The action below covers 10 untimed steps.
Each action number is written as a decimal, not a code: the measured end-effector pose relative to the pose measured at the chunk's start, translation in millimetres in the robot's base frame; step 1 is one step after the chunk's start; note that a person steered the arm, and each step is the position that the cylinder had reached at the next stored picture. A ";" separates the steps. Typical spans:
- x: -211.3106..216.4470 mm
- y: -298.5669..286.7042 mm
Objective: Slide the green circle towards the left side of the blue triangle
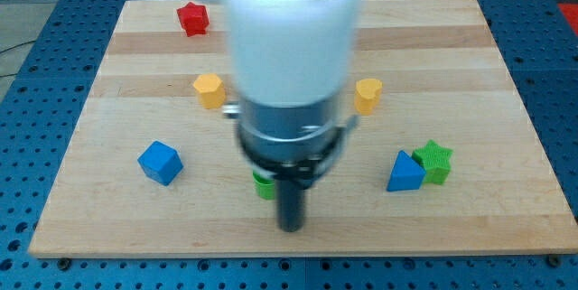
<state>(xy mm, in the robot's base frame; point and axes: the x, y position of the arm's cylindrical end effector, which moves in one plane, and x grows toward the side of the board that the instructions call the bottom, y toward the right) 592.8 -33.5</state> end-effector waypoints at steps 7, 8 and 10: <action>-108.2 -51.9; -86.3 -13.6; -40.2 34.2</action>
<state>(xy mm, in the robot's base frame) 552.6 0.7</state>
